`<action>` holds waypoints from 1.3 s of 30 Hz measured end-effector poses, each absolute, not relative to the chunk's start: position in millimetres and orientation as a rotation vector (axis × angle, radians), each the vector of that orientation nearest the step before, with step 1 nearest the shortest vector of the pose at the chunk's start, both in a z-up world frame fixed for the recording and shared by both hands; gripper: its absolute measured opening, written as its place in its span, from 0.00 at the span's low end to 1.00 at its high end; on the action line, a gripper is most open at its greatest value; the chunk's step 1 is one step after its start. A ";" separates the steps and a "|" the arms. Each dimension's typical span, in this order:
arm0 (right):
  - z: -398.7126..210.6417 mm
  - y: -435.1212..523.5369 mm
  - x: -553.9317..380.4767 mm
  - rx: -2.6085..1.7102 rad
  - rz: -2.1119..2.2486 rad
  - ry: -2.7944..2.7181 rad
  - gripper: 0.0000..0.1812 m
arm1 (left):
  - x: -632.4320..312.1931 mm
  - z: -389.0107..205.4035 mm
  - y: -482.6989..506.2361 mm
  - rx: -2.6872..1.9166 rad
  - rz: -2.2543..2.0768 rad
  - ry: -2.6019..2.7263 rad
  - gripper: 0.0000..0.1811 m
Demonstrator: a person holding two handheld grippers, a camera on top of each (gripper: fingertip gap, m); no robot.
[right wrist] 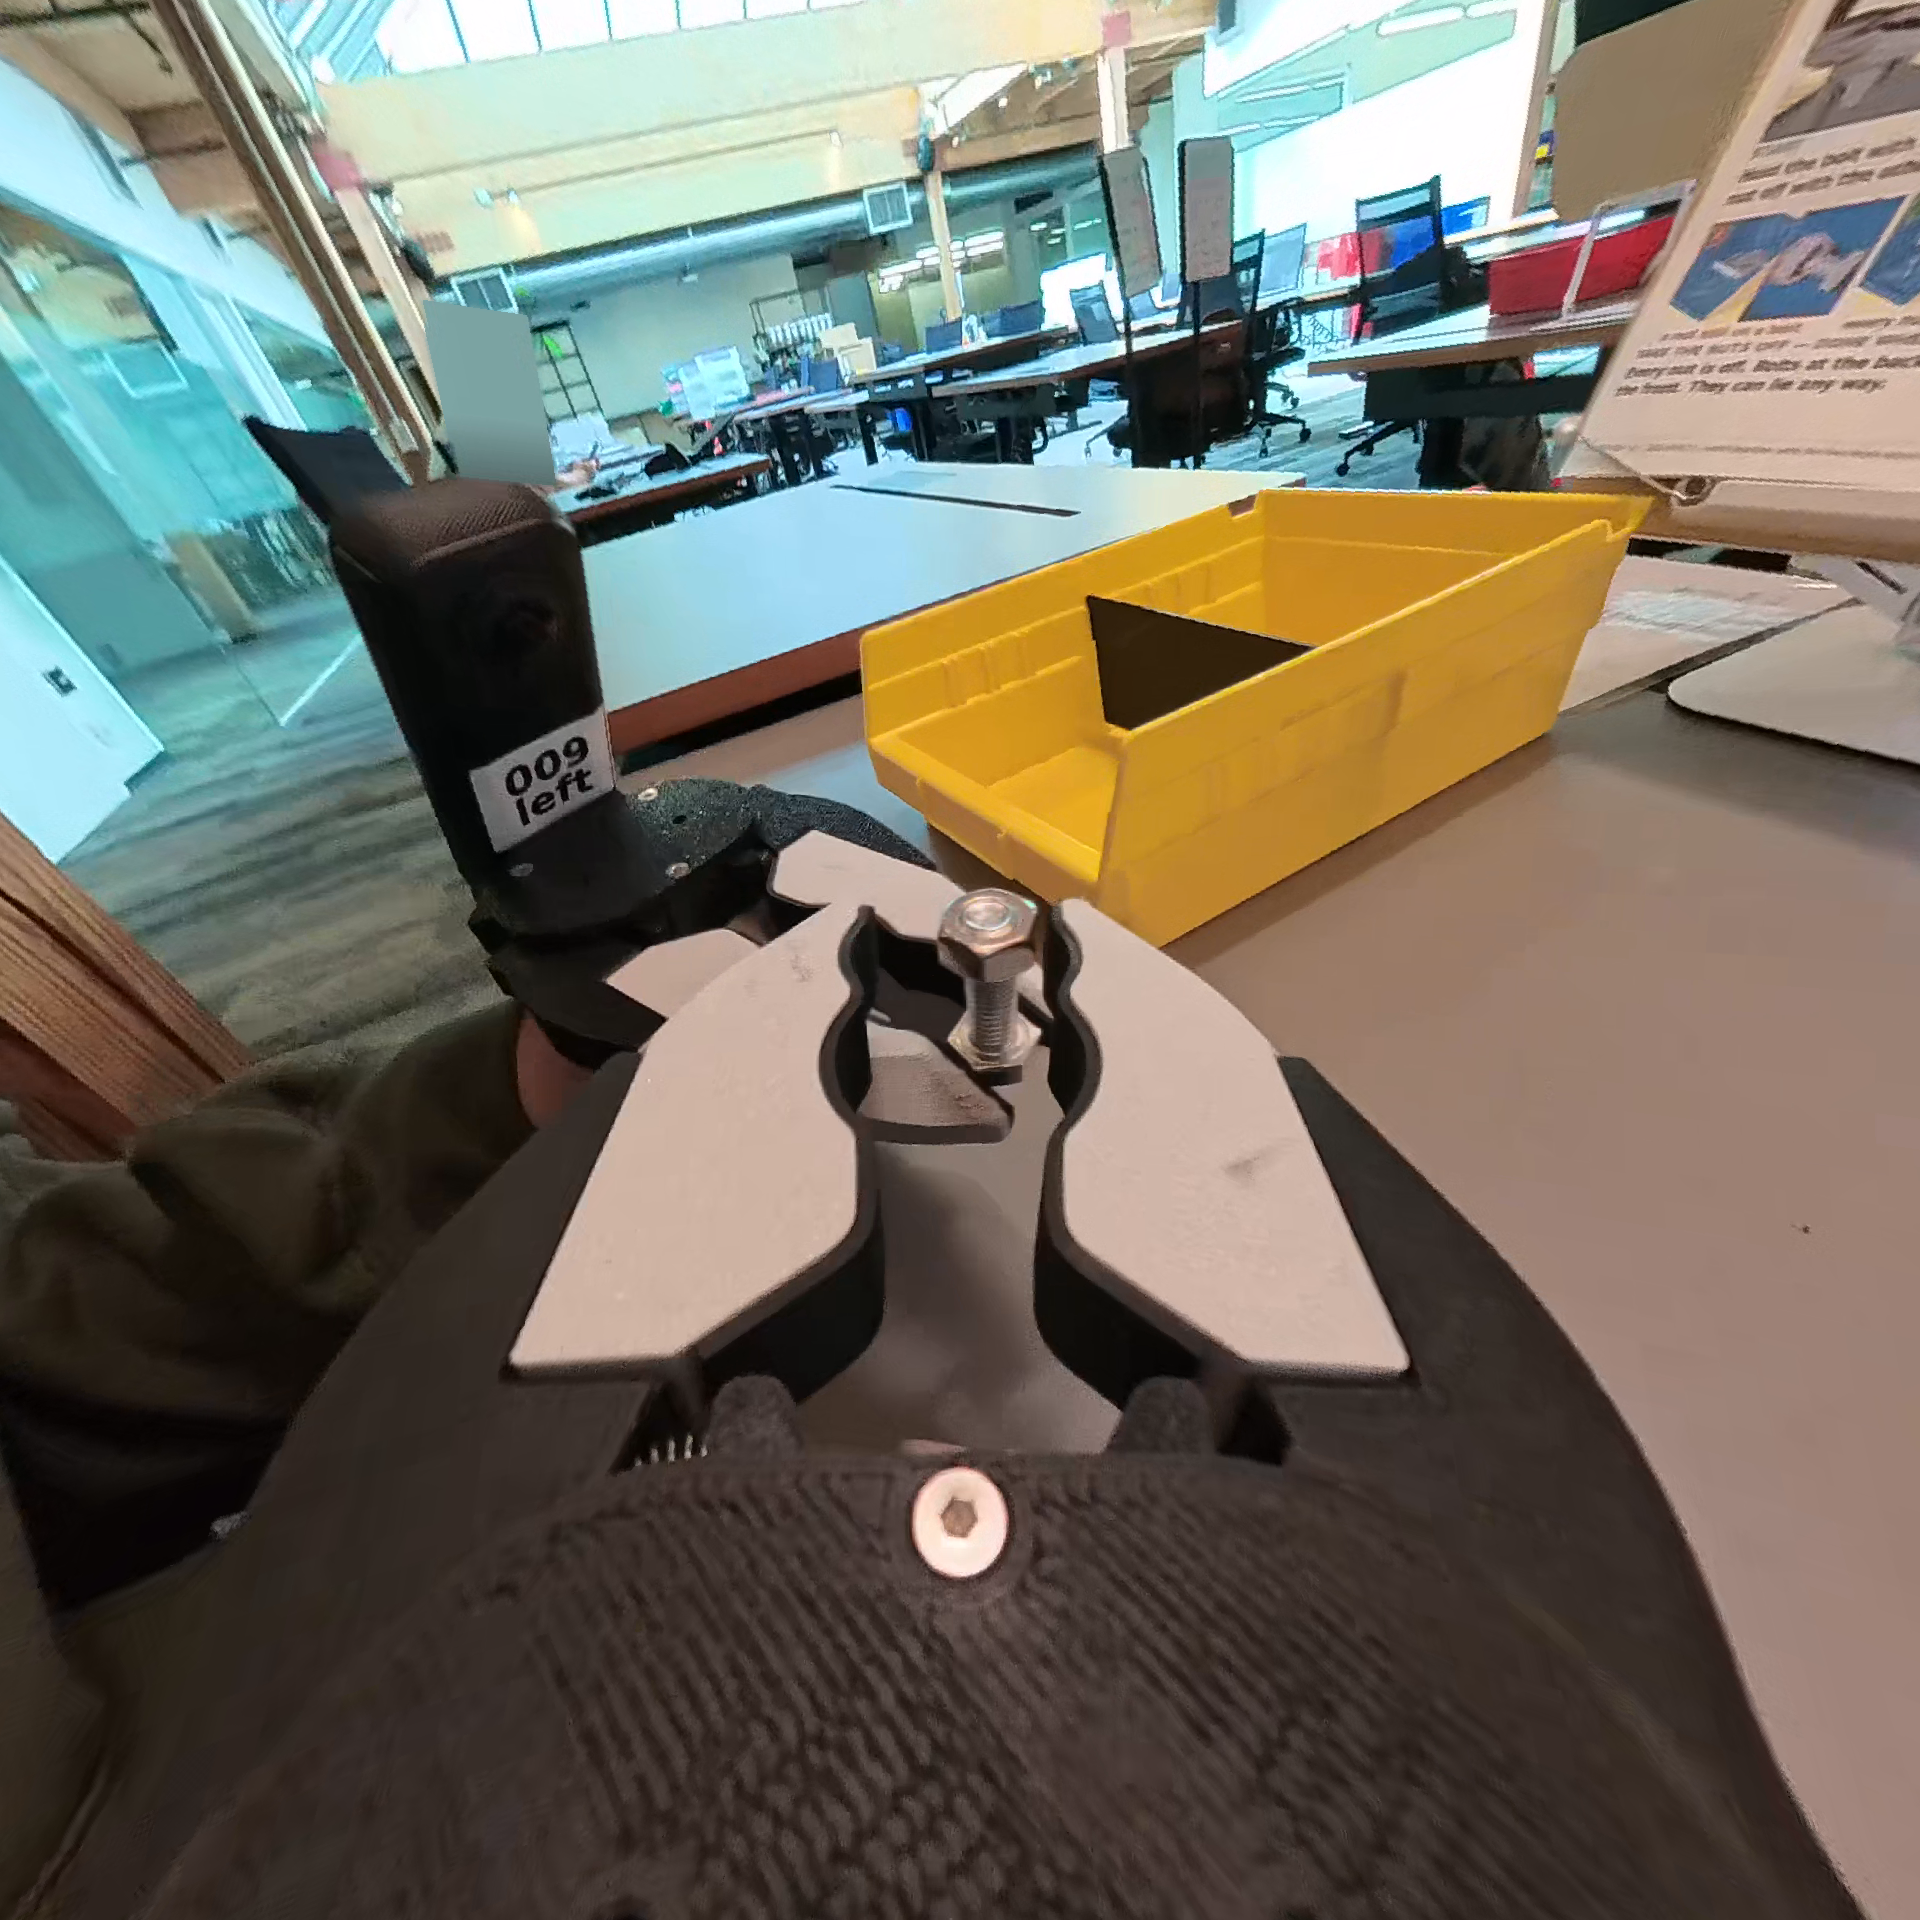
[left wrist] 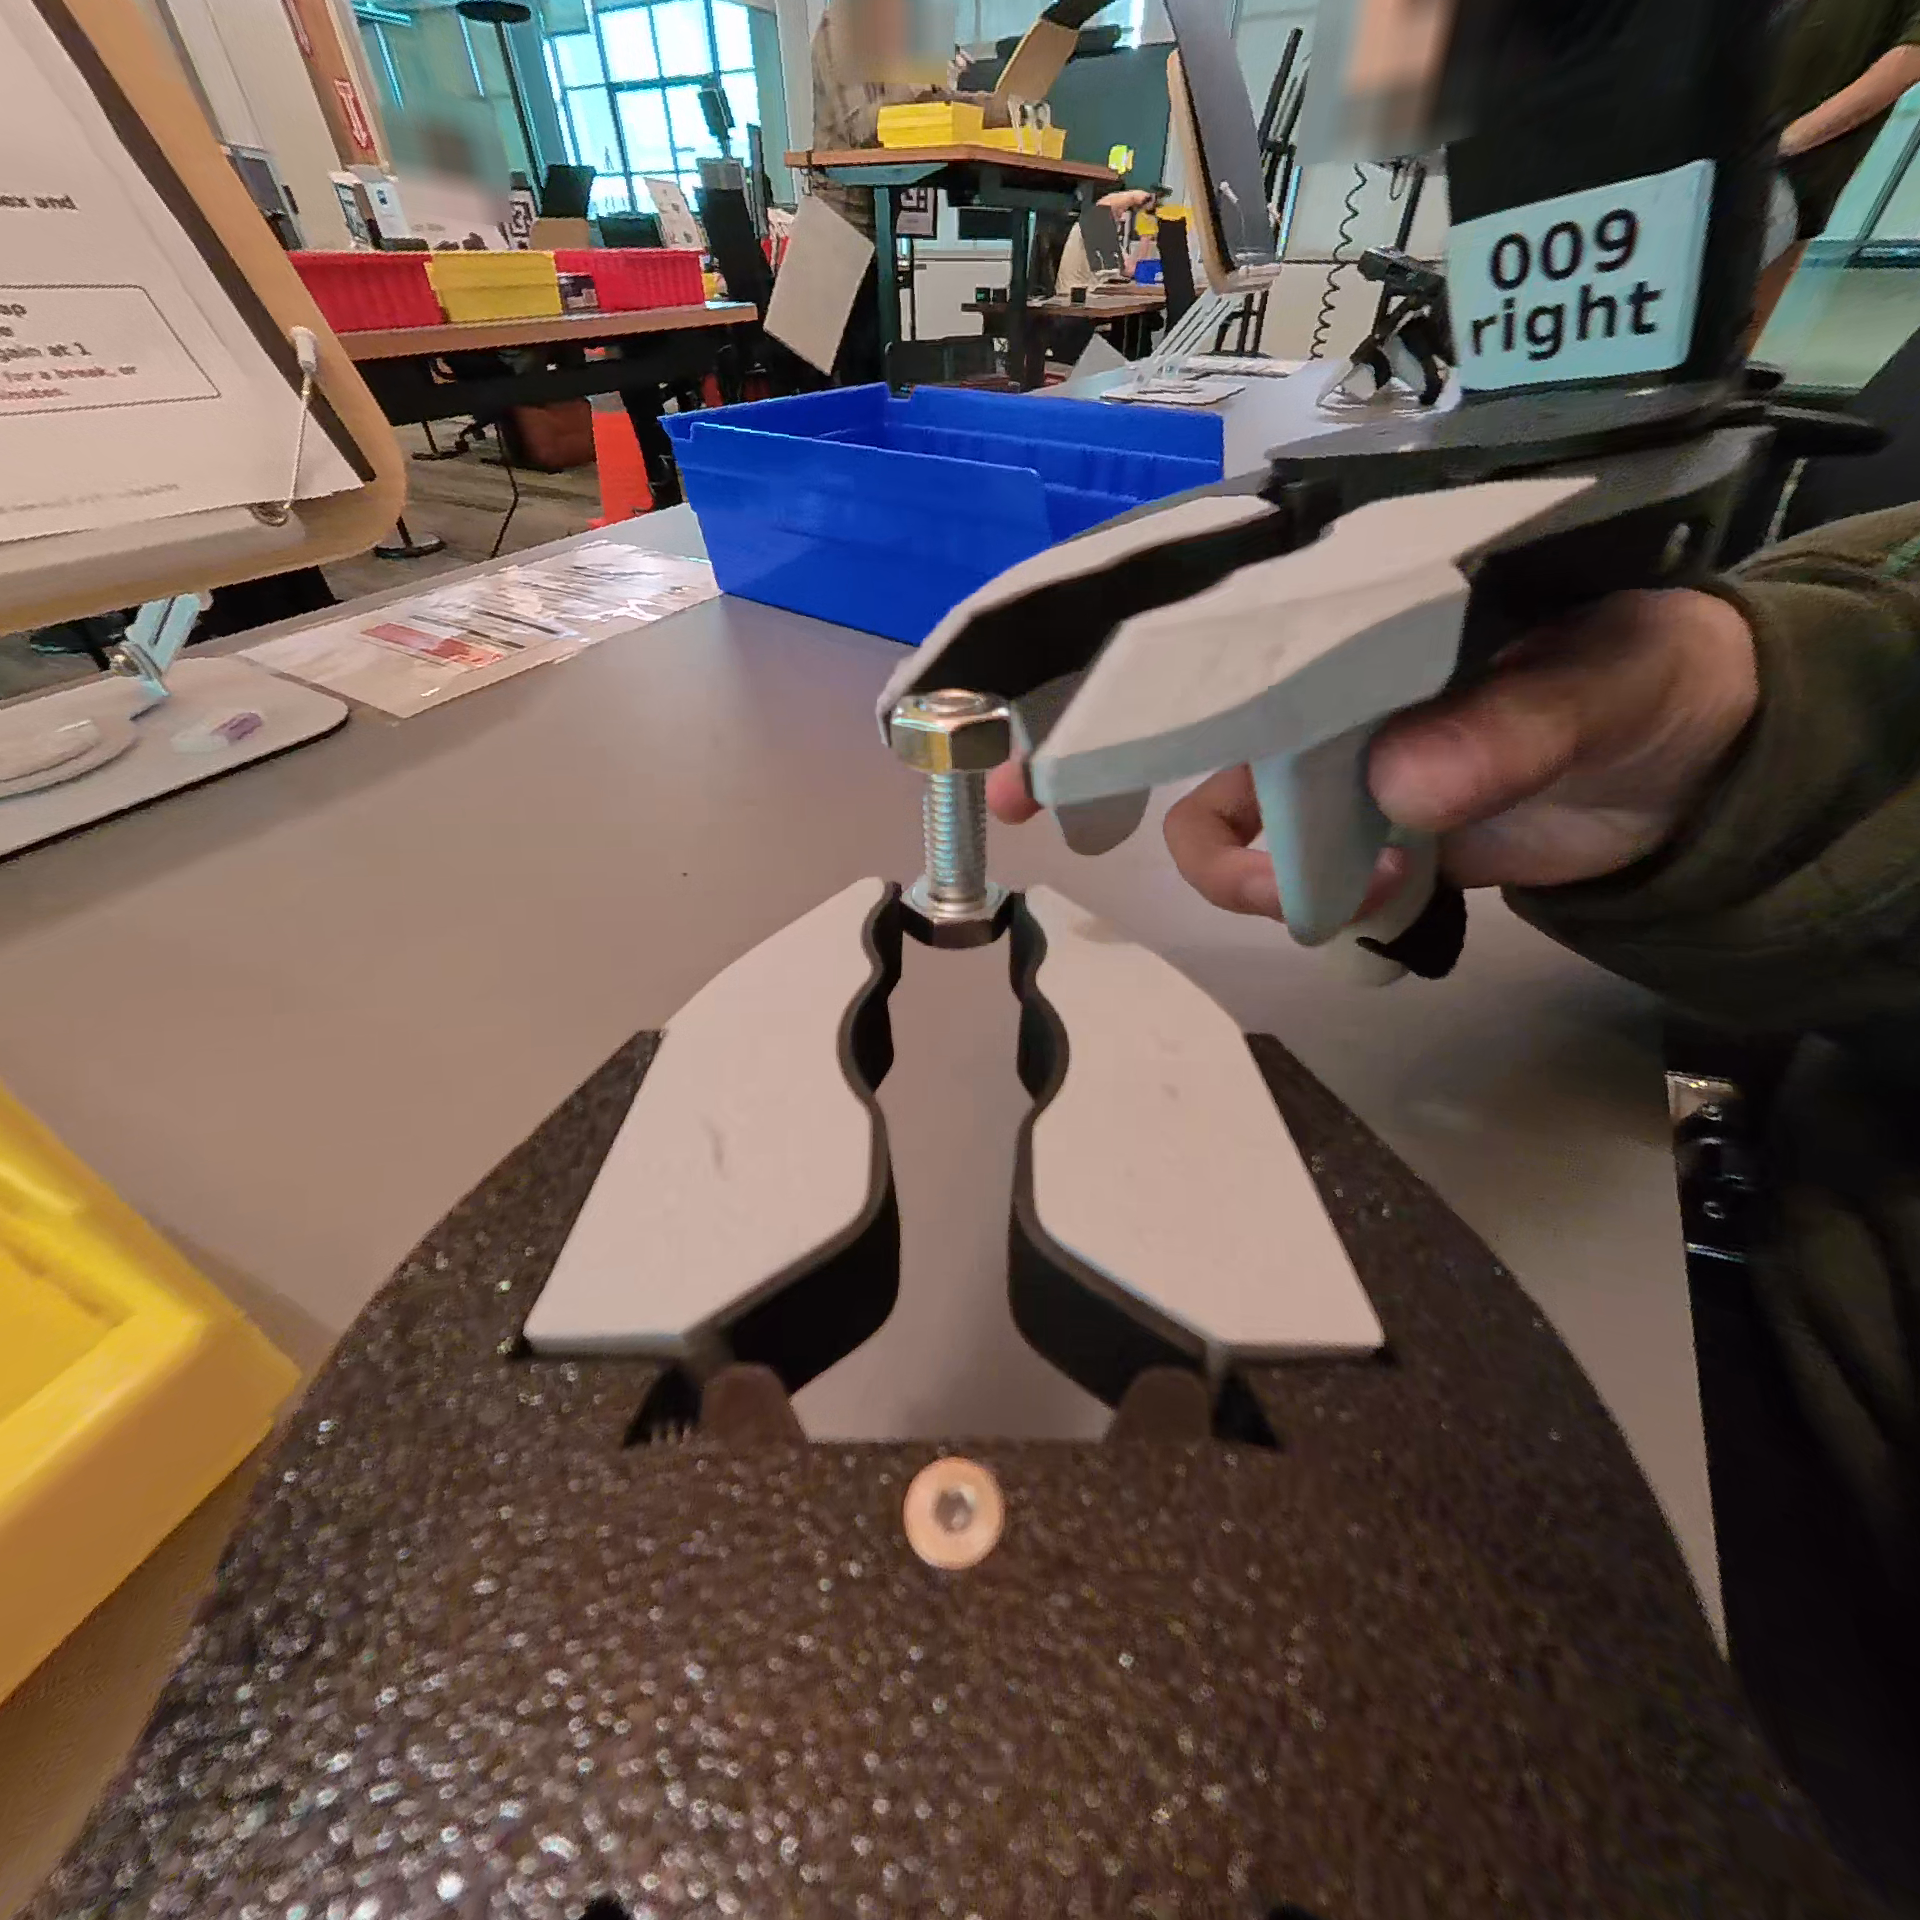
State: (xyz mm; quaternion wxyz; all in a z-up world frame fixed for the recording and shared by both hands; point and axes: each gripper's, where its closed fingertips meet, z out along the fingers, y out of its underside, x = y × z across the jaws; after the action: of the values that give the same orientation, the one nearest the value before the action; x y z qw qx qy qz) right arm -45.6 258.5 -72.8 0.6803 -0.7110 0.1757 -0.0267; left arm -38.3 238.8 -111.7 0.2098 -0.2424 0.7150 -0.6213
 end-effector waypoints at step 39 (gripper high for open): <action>-83.5 262.4 -39.0 -1.684 -0.199 0.408 0.10 | -32.5 -119.1 245.5 -0.754 -1.670 1.999 0.10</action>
State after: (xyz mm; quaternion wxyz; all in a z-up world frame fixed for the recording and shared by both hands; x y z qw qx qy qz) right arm -39.0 262.4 -83.5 0.6432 -0.7393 0.1790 -0.0872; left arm -32.5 245.5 -119.1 0.2130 -0.2718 0.7202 -0.6017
